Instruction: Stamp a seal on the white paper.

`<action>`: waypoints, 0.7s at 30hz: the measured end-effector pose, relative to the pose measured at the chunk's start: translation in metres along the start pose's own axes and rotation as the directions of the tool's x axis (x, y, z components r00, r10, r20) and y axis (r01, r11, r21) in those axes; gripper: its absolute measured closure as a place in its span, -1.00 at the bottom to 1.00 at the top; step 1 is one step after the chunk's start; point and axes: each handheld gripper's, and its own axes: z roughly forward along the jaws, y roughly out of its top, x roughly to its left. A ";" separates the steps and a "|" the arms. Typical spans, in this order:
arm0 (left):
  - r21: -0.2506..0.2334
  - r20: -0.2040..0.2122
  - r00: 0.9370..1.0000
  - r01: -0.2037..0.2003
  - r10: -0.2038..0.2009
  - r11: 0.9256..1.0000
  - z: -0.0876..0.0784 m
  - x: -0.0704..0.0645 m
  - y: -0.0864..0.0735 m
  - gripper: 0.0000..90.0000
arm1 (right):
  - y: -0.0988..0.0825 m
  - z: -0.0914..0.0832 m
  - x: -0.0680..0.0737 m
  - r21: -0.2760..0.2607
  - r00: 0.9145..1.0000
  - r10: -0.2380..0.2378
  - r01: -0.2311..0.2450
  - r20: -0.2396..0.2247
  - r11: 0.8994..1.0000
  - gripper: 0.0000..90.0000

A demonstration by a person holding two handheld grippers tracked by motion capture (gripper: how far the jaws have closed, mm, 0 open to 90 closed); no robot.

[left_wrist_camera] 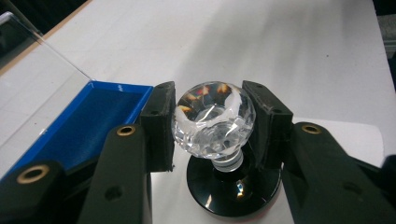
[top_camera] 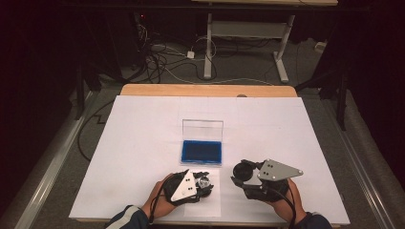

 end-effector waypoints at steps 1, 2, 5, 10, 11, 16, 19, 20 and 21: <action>0.001 -0.001 1.000 0.003 -0.003 1.000 0.000 0.000 0.000 0.22 | 0.000 0.000 0.000 0.000 1.000 -0.001 0.001 -0.001 1.000 -0.14; 0.002 -0.001 1.000 0.002 -0.002 1.000 0.000 0.000 0.000 0.22 | 0.000 0.000 0.000 -0.002 1.000 -0.002 0.002 0.000 1.000 -0.14; 0.006 0.001 1.000 -0.001 0.001 1.000 -0.001 0.000 -0.002 0.23 | 0.000 0.000 0.000 -0.001 1.000 -0.002 0.002 -0.003 1.000 -0.14; 0.005 0.001 1.000 0.009 -0.009 1.000 -0.002 -0.002 -0.004 0.23 | 0.000 0.000 0.001 -0.001 1.000 -0.004 0.004 -0.003 1.000 -0.14; 0.006 0.002 1.000 0.010 -0.010 1.000 -0.002 -0.002 -0.004 0.23 | 0.000 0.000 0.001 -0.003 1.000 -0.005 0.005 -0.003 1.000 -0.14; -0.002 -0.003 1.000 0.005 -0.005 1.000 -0.002 -0.003 -0.006 0.23 | 0.000 0.001 0.001 -0.001 1.000 -0.003 0.003 -0.005 1.000 -0.14; -0.008 -0.007 1.000 0.003 -0.003 1.000 -0.002 -0.004 -0.007 0.23 | 0.000 0.001 0.001 0.001 1.000 -0.003 0.003 -0.007 1.000 -0.14; -0.008 -0.009 1.000 0.003 -0.003 1.000 -0.001 -0.004 -0.007 0.23 | 0.000 0.001 0.002 0.002 1.000 -0.001 0.001 -0.006 1.000 -0.14; -0.008 -0.007 1.000 0.002 -0.003 1.000 -0.001 -0.004 -0.007 0.23 | 0.000 0.001 0.001 0.003 1.000 -0.004 0.004 -0.007 1.000 -0.14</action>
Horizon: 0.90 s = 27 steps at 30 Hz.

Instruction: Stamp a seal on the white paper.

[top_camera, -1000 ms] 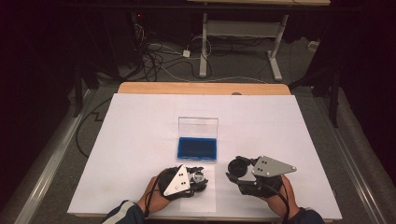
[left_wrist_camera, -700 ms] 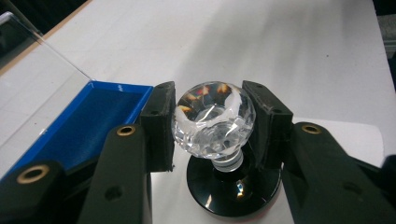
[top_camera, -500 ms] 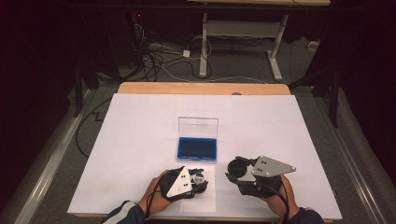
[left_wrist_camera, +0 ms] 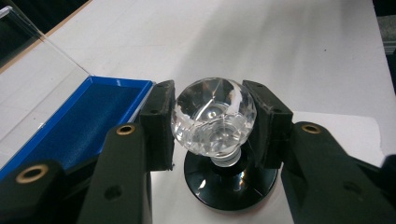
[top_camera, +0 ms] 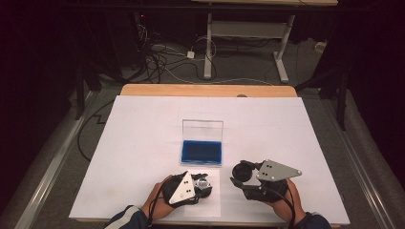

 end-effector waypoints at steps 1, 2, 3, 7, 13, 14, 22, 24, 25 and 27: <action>0.000 0.001 1.000 -0.002 0.002 1.000 0.000 0.000 0.000 0.23 | 0.000 0.000 0.000 0.000 1.000 0.001 -0.001 -0.001 1.000 -0.14; -0.004 0.003 1.000 0.003 -0.003 1.000 0.000 0.000 0.000 0.23 | 0.000 0.000 0.000 0.000 1.000 0.001 -0.001 0.001 1.000 -0.14; -0.004 0.003 1.000 -0.001 0.001 1.000 0.000 0.000 -0.001 0.23 | 0.000 0.000 0.000 -0.001 1.000 0.003 -0.003 0.000 1.000 -0.14; -0.001 0.006 1.000 -0.001 0.001 1.000 0.000 0.001 0.000 0.23 | 0.000 0.001 0.000 -0.001 1.000 0.000 0.000 -0.003 1.000 -0.14; 0.007 0.010 1.000 0.000 0.000 1.000 0.000 0.002 0.002 0.23 | 0.001 -0.001 -0.001 -0.006 1.000 0.003 -0.003 0.002 1.000 -0.14; 0.011 0.011 1.000 -0.002 0.002 1.000 0.000 0.002 0.003 0.23 | 0.001 -0.002 -0.001 -0.009 1.000 0.004 -0.004 0.004 1.000 -0.14; 0.003 0.006 1.000 -0.024 0.024 1.000 0.000 0.002 0.008 0.23 | 0.001 -0.003 -0.002 -0.012 1.000 0.009 -0.009 0.005 1.000 -0.14; -0.010 -0.002 1.000 -0.012 0.012 1.000 -0.003 0.005 0.009 0.23 | 0.001 -0.003 -0.002 -0.014 1.000 0.008 -0.008 0.005 1.000 -0.14; -0.019 -0.009 1.000 -0.012 0.012 1.000 -0.005 0.006 0.010 0.23 | 0.001 -0.004 -0.002 -0.014 1.000 0.007 -0.007 0.005 1.000 -0.14; -0.030 -0.016 1.000 -0.005 0.004 1.000 -0.007 0.008 0.011 0.23 | 0.001 -0.004 -0.002 -0.016 1.000 0.007 -0.007 0.006 1.000 -0.14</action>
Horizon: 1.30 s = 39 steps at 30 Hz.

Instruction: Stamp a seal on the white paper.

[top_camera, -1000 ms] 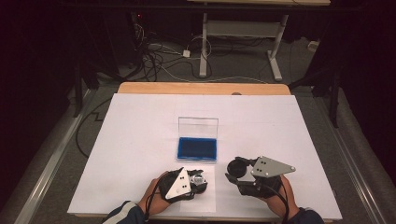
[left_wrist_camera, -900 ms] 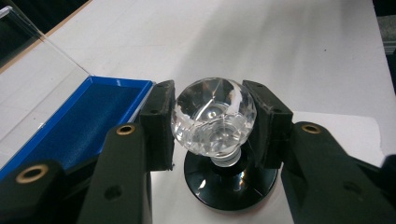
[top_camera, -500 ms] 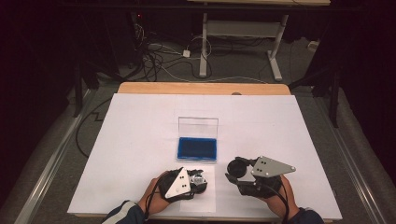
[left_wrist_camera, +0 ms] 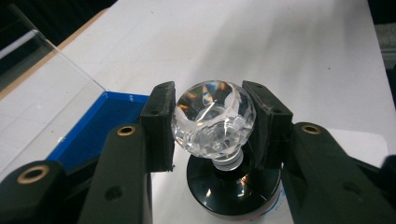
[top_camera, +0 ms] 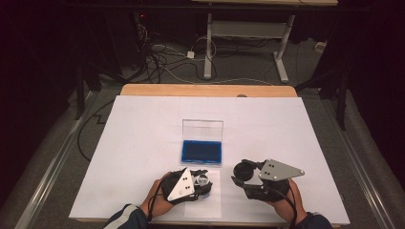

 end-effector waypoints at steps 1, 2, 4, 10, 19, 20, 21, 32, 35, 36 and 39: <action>-0.001 0.000 1.000 -0.002 0.002 1.000 0.000 0.000 0.000 0.23 | 0.000 0.000 0.000 0.001 1.000 0.000 0.000 -0.001 1.000 -0.14; -0.001 0.001 1.000 -0.003 0.003 1.000 0.000 0.000 0.000 0.23 | 0.000 0.000 0.000 0.002 1.000 0.002 -0.002 0.000 1.000 -0.14; -0.001 0.004 1.000 -0.004 0.004 1.000 0.001 -0.001 -0.001 0.23 | 0.000 0.001 0.000 0.005 1.000 -0.002 0.002 0.000 1.000 -0.14; 0.007 0.023 1.000 -0.010 0.010 1.000 0.006 -0.005 -0.007 0.23 | 0.000 0.001 0.000 0.004 1.000 -0.004 0.004 -0.001 1.000 -0.14; -0.007 0.020 1.000 -0.004 0.004 1.000 0.007 -0.010 -0.014 0.23 | 0.000 0.000 0.000 0.003 1.000 -0.001 0.001 -0.001 1.000 -0.14; -0.005 0.019 1.000 -0.006 0.006 1.000 0.007 -0.010 -0.014 0.22 | 0.000 0.000 0.000 0.002 1.000 0.000 0.000 -0.001 1.000 -0.14; -0.003 0.021 1.000 -0.008 0.008 1.000 0.007 -0.009 -0.014 0.23 | 0.000 0.000 0.000 0.001 1.000 0.000 0.000 -0.001 1.000 -0.14; -0.010 0.016 1.000 -0.010 0.010 1.000 0.008 -0.010 -0.015 0.23 | 0.000 0.000 0.001 0.000 1.000 -0.003 0.003 -0.001 1.000 -0.14; -0.012 0.020 1.000 -0.003 0.003 1.000 0.008 -0.010 -0.016 0.22 | 0.000 0.000 0.001 0.003 1.000 -0.003 0.003 -0.003 1.000 -0.14; -0.011 0.019 1.000 -0.005 0.005 1.000 0.008 -0.010 -0.016 0.22 | 0.000 0.001 0.001 0.004 1.000 -0.002 0.002 -0.003 1.000 -0.14; -0.010 0.021 1.000 -0.007 0.007 1.000 0.008 -0.009 -0.016 0.22 | 0.001 0.001 0.002 0.003 1.000 -0.006 0.006 -0.002 1.000 -0.14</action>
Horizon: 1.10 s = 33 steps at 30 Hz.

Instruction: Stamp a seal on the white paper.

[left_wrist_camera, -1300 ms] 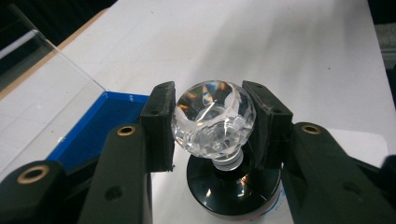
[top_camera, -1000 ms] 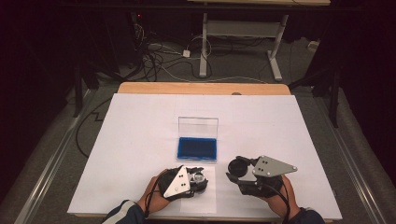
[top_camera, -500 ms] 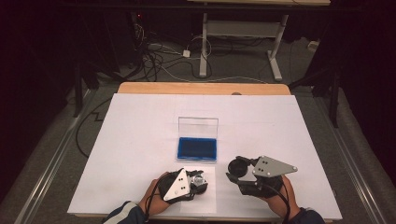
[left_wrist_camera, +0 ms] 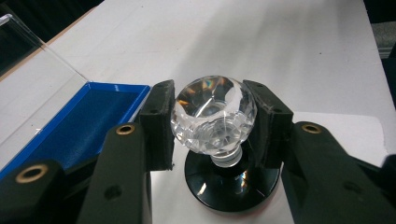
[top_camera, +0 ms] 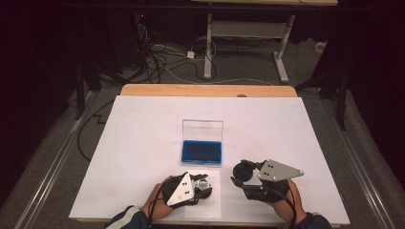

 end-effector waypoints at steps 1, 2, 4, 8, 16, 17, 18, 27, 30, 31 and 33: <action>0.000 -0.001 1.000 0.000 0.000 1.000 0.000 0.000 0.000 0.22 | 0.000 0.000 0.000 0.001 1.000 0.000 0.000 0.001 1.000 -0.14; 0.001 0.000 1.000 -0.002 0.002 1.000 0.000 0.000 0.000 0.22 | 0.000 0.000 0.000 0.000 1.000 0.002 -0.002 0.000 1.000 -0.14; 0.006 0.005 1.000 -0.001 0.001 1.000 0.000 0.001 0.001 0.22 | -0.001 0.000 -0.001 -0.002 1.000 0.003 -0.003 0.003 1.000 -0.14; 0.028 0.001 1.000 -0.022 0.022 0.999 0.000 0.001 0.004 0.22 | 0.000 -0.001 -0.002 -0.006 1.000 0.002 -0.002 0.003 1.000 -0.14; 0.027 -0.003 1.000 -0.020 0.020 0.999 0.000 0.001 0.008 0.22 | -0.001 -0.002 -0.003 -0.010 1.000 0.004 -0.004 0.010 1.000 -0.14; 0.020 -0.004 1.000 -0.018 0.018 1.000 0.000 0.001 0.009 0.22 | 0.000 -0.002 -0.003 -0.010 1.000 0.005 -0.005 0.012 1.000 -0.14; 0.014 -0.006 1.000 -0.022 0.023 1.000 -0.001 0.000 0.011 0.22 | -0.001 -0.002 -0.003 -0.014 1.000 0.008 -0.008 0.013 1.000 -0.14; -0.043 -0.049 0.999 -0.010 0.008 0.999 -0.015 0.009 0.023 0.22 | 0.000 -0.002 -0.003 -0.013 1.000 0.007 -0.007 0.013 1.000 -0.14; -0.052 -0.058 0.998 -0.006 0.003 0.999 -0.019 0.011 0.024 0.22 | 0.000 -0.002 -0.003 -0.012 1.000 0.007 -0.006 0.013 1.000 -0.14; -0.053 -0.056 0.998 -0.003 0.000 0.999 -0.019 0.011 0.024 0.22 | -0.001 -0.002 -0.003 -0.012 1.000 0.007 -0.007 0.013 1.000 -0.14; -0.051 -0.060 0.998 -0.012 0.009 0.999 -0.020 0.011 0.025 0.22 | -0.001 -0.002 -0.003 -0.011 1.000 0.008 -0.008 0.011 1.000 -0.14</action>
